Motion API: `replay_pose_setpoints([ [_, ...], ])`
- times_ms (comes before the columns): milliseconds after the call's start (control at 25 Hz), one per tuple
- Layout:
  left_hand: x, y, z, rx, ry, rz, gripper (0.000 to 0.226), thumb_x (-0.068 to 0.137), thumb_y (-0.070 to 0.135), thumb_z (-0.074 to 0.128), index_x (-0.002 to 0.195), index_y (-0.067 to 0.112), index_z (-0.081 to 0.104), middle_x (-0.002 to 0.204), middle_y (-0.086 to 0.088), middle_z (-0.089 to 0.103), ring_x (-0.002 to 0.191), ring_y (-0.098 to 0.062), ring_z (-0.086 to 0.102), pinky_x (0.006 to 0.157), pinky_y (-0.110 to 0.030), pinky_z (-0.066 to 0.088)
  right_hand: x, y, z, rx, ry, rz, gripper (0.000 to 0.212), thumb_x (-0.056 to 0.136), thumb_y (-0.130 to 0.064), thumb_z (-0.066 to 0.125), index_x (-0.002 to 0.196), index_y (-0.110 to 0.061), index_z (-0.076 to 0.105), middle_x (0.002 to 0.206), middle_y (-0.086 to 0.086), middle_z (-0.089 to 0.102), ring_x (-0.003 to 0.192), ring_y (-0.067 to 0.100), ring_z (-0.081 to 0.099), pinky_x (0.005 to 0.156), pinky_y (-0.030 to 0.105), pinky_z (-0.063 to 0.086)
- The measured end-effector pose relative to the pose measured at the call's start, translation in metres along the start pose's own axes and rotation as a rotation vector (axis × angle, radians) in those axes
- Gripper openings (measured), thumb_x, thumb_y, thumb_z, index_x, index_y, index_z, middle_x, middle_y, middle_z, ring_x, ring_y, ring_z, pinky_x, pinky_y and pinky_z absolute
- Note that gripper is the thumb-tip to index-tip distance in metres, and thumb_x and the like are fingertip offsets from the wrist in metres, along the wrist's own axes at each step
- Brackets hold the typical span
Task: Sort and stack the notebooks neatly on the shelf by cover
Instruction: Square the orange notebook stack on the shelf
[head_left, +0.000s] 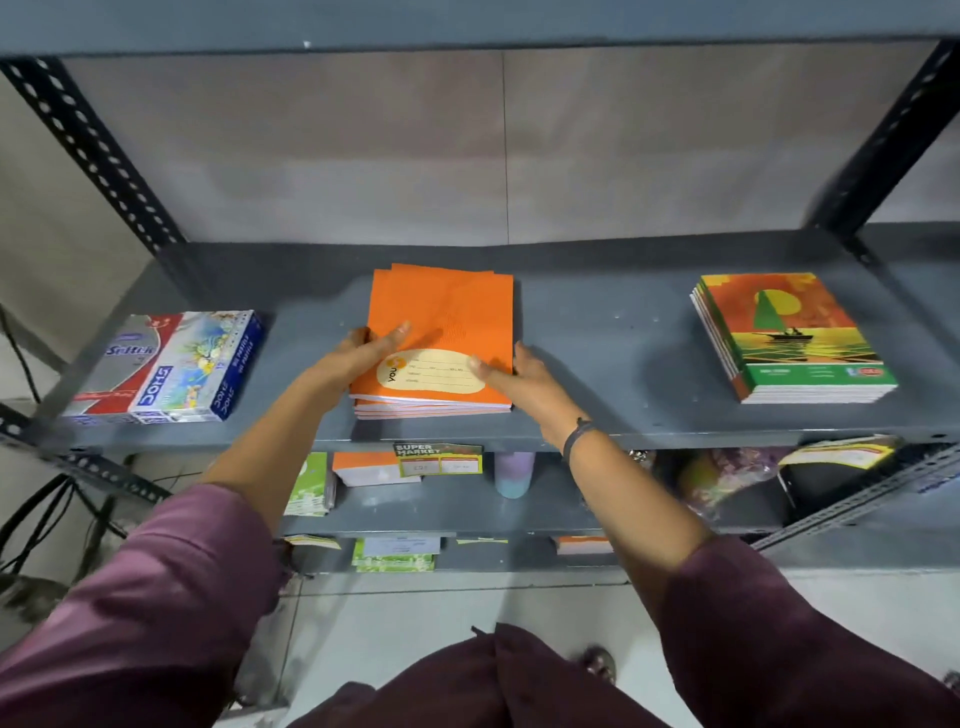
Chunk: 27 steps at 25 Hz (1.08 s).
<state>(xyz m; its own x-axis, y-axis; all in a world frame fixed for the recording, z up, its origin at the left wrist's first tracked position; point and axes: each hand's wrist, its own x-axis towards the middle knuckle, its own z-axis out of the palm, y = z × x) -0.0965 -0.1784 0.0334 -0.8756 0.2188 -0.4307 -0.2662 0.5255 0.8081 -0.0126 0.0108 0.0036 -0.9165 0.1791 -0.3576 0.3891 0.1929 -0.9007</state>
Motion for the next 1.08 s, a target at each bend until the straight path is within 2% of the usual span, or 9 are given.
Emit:
replay_pose_setpoints([
  [40, -0.007, -0.001, -0.005, 0.085, -0.062, 0.021, 0.060, 0.077, 0.045, 0.066, 0.125, 0.018, 0.041, 0.130, -0.006, 0.050, 0.120, -0.022, 0.048, 0.096, -0.030, 0.041, 0.003, 0.004, -0.002, -0.113, -0.049, -0.009, 0.086, 0.076, -0.037, 0.074, 0.143, -0.009, 0.027, 0.139, 0.008, 0.052, 0.127, 0.023, 0.050, 0.104, 0.035, 0.043],
  [120, -0.018, -0.007, -0.010, 0.289, -0.142, 0.063, 0.046, 0.072, 0.022, 0.077, 0.105, 0.019, 0.045, 0.113, 0.001, 0.049, 0.109, -0.015, 0.046, 0.081, -0.021, 0.039, 0.009, 0.011, -0.005, -0.393, -0.096, -0.026, 0.099, 0.065, -0.030, 0.084, 0.144, -0.011, 0.026, 0.142, 0.006, 0.049, 0.127, 0.026, 0.050, 0.105, 0.040, 0.044],
  [200, -0.021, -0.020, -0.008, 0.430, -0.113, 0.121, 0.064, 0.068, 0.009, 0.079, 0.120, 0.014, 0.043, 0.117, 0.001, 0.052, 0.115, -0.021, 0.049, 0.088, -0.024, 0.040, 0.013, 0.012, -0.005, -0.568, -0.025, -0.059, 0.085, 0.060, -0.029, 0.086, 0.133, -0.015, 0.043, 0.135, 0.007, 0.057, 0.121, 0.030, 0.055, 0.102, 0.046, 0.046],
  [280, -0.019, -0.030, -0.009, 0.517, -0.007, 0.169, 0.071, 0.067, 0.015, 0.080, 0.128, 0.008, 0.042, 0.129, -0.011, 0.056, 0.118, -0.031, 0.052, 0.097, -0.037, 0.042, 0.016, 0.007, -0.007, -0.636, 0.032, -0.076, 0.071, 0.057, -0.030, 0.088, 0.118, -0.014, 0.056, 0.121, 0.008, 0.067, 0.111, 0.031, 0.062, 0.097, 0.047, 0.049],
  [400, -0.014, -0.037, -0.013, 0.524, 0.104, 0.172, 0.059, 0.066, 0.020, 0.081, 0.116, 0.005, 0.054, 0.123, -0.016, 0.063, 0.109, -0.035, 0.059, 0.093, -0.044, 0.047, 0.019, -0.001, -0.010, -0.710, 0.045, -0.034, 0.061, 0.056, -0.032, 0.088, 0.106, -0.010, 0.061, 0.113, 0.010, 0.070, 0.104, 0.032, 0.064, 0.094, 0.044, 0.050],
  [600, -0.018, -0.041, -0.008, 0.582, 0.228, 0.234, 0.051, 0.068, 0.026, 0.079, 0.109, 0.003, 0.061, 0.115, -0.017, 0.068, 0.101, -0.035, 0.063, 0.084, -0.040, 0.051, 0.016, 0.002, -0.006, -0.755, 0.136, -0.010, 0.061, 0.056, -0.038, 0.087, 0.103, -0.010, 0.059, 0.111, 0.009, 0.069, 0.105, 0.030, 0.063, 0.092, 0.045, 0.050],
  [880, -0.022, -0.045, -0.014, 0.504, 0.224, 0.270, 0.056, 0.067, 0.024, 0.080, 0.116, 0.005, 0.062, 0.119, -0.015, 0.068, 0.107, -0.031, 0.065, 0.092, -0.041, 0.050, 0.015, 0.006, -0.004, -0.742, 0.147, 0.010, 0.059, 0.051, -0.046, 0.087, 0.091, -0.009, 0.067, 0.099, 0.008, 0.073, 0.092, 0.027, 0.067, 0.079, 0.038, 0.057],
  [1080, -0.023, -0.045, -0.014, 0.476, 0.220, 0.276, 0.059, 0.067, 0.022, 0.080, 0.119, 0.004, 0.060, 0.121, -0.016, 0.067, 0.109, -0.031, 0.064, 0.095, -0.042, 0.049, 0.016, -0.003, -0.007, -0.757, 0.117, 0.056, 0.050, 0.053, -0.043, 0.087, 0.078, -0.012, 0.058, 0.097, 0.009, 0.072, 0.092, 0.029, 0.067, 0.066, 0.031, 0.047],
])
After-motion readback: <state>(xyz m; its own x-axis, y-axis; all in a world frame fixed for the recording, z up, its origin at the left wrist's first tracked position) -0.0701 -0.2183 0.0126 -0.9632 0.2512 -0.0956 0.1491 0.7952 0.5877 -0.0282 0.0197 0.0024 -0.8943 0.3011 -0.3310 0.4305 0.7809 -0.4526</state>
